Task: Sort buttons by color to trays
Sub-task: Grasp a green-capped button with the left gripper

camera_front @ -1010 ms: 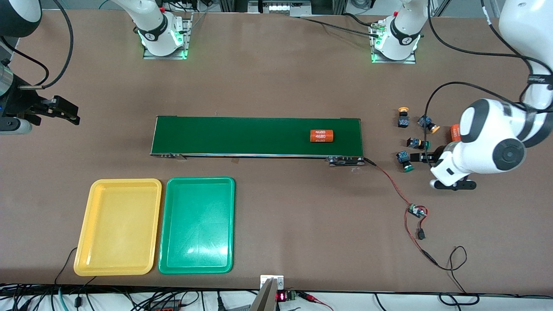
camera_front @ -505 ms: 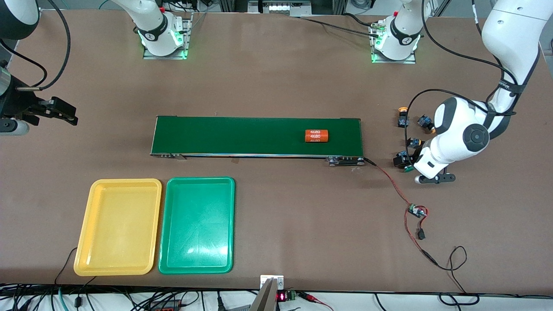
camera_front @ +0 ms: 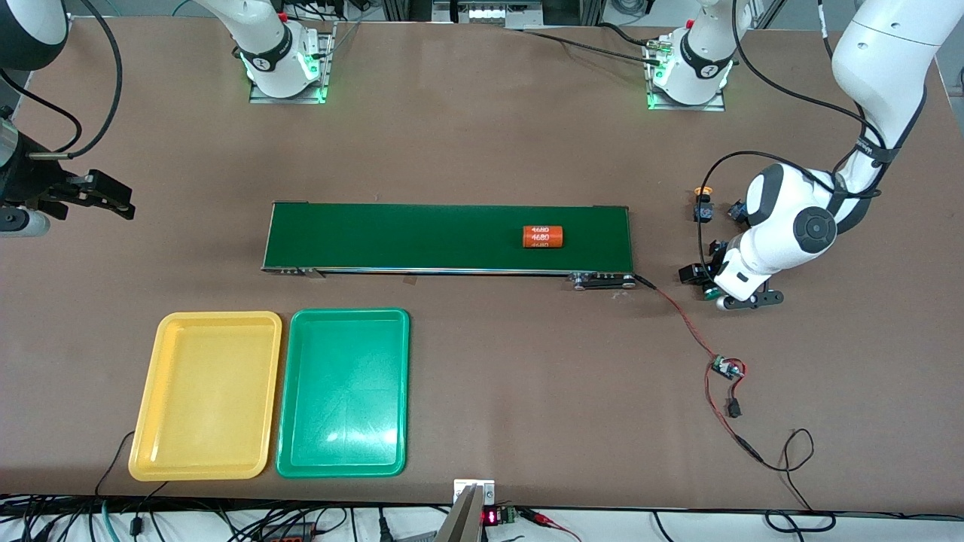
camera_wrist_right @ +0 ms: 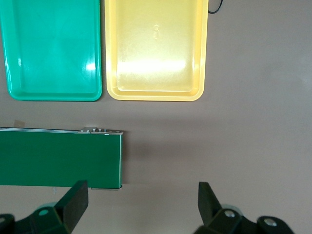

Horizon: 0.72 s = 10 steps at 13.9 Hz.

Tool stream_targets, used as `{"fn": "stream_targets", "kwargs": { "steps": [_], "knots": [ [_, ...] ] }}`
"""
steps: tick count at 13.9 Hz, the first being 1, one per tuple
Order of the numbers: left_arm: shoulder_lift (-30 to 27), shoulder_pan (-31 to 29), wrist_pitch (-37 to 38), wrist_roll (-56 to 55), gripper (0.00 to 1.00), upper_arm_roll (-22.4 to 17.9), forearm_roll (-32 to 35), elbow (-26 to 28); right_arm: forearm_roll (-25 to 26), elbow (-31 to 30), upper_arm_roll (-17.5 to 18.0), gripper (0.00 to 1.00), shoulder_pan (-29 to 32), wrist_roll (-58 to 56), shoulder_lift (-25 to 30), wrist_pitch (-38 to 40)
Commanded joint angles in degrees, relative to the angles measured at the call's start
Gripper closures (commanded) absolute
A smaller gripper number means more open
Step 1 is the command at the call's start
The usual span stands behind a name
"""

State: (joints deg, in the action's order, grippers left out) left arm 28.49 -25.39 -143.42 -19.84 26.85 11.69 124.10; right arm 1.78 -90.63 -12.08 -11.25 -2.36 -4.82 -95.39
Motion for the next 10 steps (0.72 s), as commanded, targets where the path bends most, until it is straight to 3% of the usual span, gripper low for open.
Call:
{"fn": "stream_targets", "kwargs": {
  "steps": [1, 2, 5, 7, 10],
  "knots": [
    [0.5, -0.4, -0.2, -2.6, 0.55, 0.2, 1.7, 0.1, -0.8, -0.8, 0.1, 0.0, 0.3, 0.1, 0.7, -1.3],
    [0.2, -0.4, 0.2, -2.4, 0.62, 0.2, 1.7, -0.2, -0.8, -0.8, 0.2, 0.0, 0.3, 0.1, 0.7, -1.3],
    [-2.4, -0.2, 4.0, -2.3, 0.68, 0.8, 1.7, -1.6, -0.8, -0.8, 0.1, 0.0, 0.3, 0.1, 0.7, -1.6],
    [-4.1, 0.2, 10.2, -2.4, 0.68, 2.2, 1.8, -4.0, -0.8, -0.8, 0.1, 0.0, 0.3, 0.1, 0.7, -1.6],
    [-4.6, -0.1, 23.5, -2.8, 0.68, 7.5, 1.8, -9.8, -0.8, -0.8, 0.1, 0.0, 0.3, 0.1, 0.5, -1.7]
  ]
}}
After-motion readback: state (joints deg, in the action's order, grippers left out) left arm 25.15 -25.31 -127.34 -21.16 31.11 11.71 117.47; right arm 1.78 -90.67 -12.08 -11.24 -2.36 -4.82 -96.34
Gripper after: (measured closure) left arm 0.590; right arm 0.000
